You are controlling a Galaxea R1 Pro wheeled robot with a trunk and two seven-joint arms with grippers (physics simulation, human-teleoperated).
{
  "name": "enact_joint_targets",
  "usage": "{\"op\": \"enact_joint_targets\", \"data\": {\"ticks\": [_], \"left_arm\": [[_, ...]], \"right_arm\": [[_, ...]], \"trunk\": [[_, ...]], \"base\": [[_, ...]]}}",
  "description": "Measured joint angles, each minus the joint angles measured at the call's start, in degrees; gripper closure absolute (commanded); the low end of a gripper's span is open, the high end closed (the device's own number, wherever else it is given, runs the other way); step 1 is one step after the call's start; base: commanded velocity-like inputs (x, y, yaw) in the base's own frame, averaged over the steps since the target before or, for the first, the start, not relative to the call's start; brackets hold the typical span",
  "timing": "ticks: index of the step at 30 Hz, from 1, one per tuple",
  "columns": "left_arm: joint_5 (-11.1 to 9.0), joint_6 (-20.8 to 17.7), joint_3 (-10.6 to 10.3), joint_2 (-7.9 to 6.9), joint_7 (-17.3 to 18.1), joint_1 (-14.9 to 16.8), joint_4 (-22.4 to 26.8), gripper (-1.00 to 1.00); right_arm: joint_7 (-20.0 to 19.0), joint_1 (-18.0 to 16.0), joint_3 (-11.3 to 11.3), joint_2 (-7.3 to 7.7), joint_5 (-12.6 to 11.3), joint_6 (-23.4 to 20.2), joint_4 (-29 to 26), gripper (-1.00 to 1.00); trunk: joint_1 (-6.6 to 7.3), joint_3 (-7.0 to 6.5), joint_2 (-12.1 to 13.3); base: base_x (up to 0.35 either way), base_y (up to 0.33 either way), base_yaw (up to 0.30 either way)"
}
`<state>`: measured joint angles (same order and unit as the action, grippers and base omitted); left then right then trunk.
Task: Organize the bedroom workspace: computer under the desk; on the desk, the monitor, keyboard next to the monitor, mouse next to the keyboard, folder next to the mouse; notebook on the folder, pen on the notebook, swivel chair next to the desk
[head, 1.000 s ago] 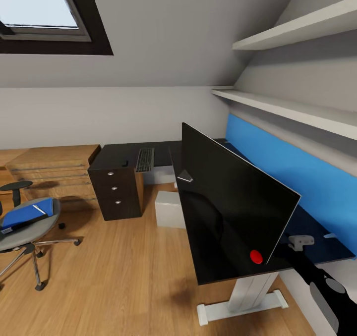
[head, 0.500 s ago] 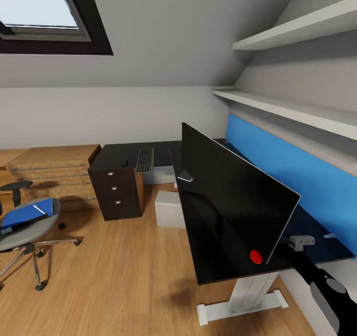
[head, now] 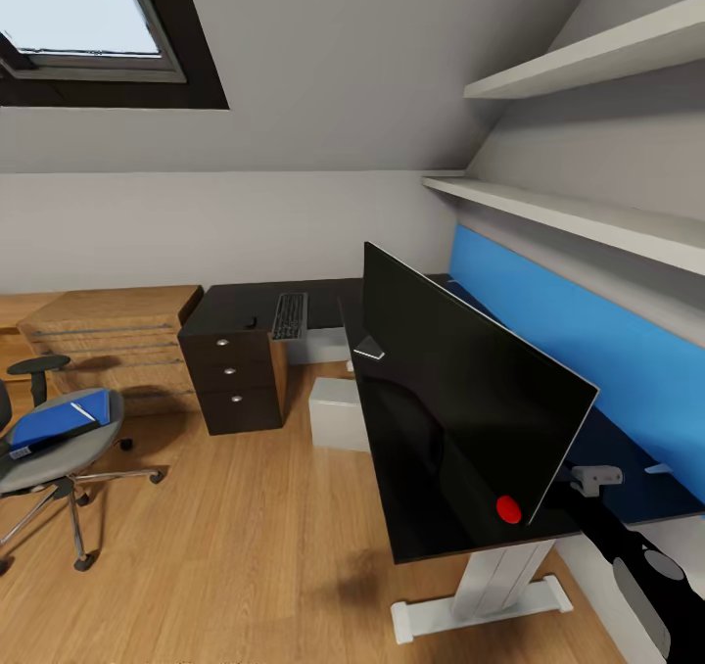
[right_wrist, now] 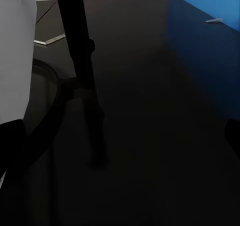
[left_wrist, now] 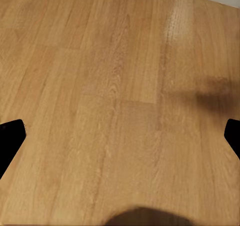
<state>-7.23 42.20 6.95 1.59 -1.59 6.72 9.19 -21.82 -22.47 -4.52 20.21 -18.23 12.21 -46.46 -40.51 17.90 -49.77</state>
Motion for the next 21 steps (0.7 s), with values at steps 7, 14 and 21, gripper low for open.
{"op": "enact_joint_targets", "data": {"ticks": [7,14,21], "left_arm": [[0.0,-0.1,0.0,-0.03,0.0,0.0,0.0,-1.00],[0.0,-0.1,0.0,-0.03,0.0,0.0,0.0,-1.00],[0.0,-0.1,0.0,-0.03,0.0,0.0,0.0,-1.00]], "right_arm": [[0.0,0.0,0.0,0.07,0.0,0.0,0.0,-1.00],[0.0,0.0,-0.2,0.04,0.0,0.0,0.0,-1.00],[0.0,0.0,-0.8,0.00,0.0,0.0,0.0,-1.00]], "trunk": [[0.00,0.00,0.0],[0.00,0.03,0.0],[0.00,0.05,0.0]], "base": [[0.000,0.000,0.028],[0.000,0.000,-0.004],[0.000,0.000,0.043]]}}
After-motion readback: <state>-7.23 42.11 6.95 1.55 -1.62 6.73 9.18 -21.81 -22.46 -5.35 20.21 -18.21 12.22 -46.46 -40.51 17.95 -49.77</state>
